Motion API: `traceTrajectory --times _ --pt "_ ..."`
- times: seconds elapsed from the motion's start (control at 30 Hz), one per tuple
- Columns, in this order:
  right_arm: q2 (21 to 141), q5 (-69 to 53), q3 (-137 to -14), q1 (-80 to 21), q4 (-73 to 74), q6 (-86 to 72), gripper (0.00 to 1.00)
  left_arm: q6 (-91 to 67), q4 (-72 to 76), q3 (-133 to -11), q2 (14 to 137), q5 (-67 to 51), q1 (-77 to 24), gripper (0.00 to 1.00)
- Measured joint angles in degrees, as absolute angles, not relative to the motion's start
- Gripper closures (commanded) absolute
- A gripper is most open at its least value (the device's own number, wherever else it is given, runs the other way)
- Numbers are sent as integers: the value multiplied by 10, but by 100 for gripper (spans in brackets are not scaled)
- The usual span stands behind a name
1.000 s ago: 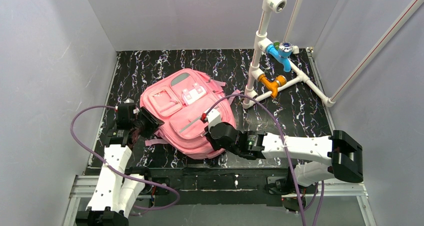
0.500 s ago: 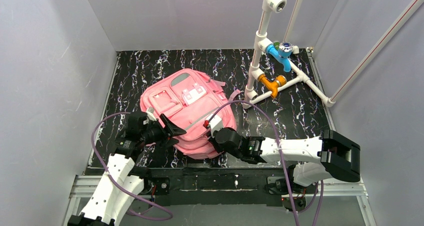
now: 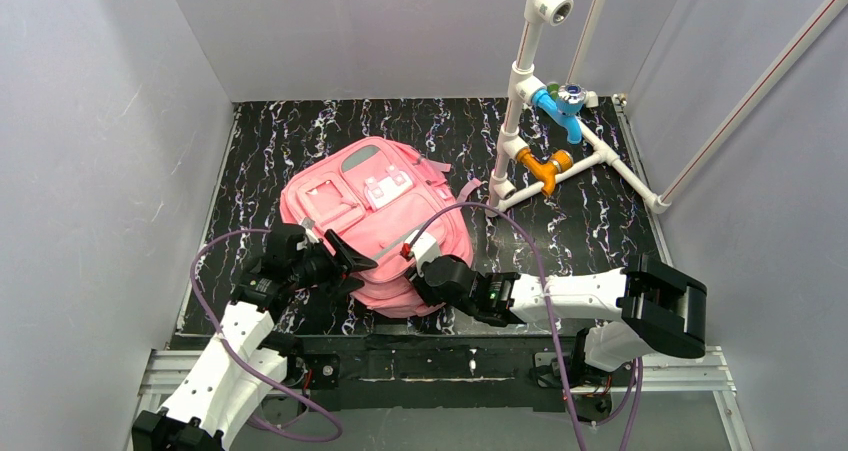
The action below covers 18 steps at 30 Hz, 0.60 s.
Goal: Pack the student bag
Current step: Zip the student bag at the center of the board.
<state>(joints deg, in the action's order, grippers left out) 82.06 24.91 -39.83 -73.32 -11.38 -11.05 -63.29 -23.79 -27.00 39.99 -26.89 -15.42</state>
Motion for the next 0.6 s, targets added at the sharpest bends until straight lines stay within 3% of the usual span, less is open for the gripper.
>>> traceTrajectory --times 0.47,0.6 --pt "833 254 -414 -739 -118 -99 52 -674 -215 -248 418 -257 -156 47" --pt "844 271 -433 -747 -123 -101 61 -682 -213 -247 421 -248 -156 53"
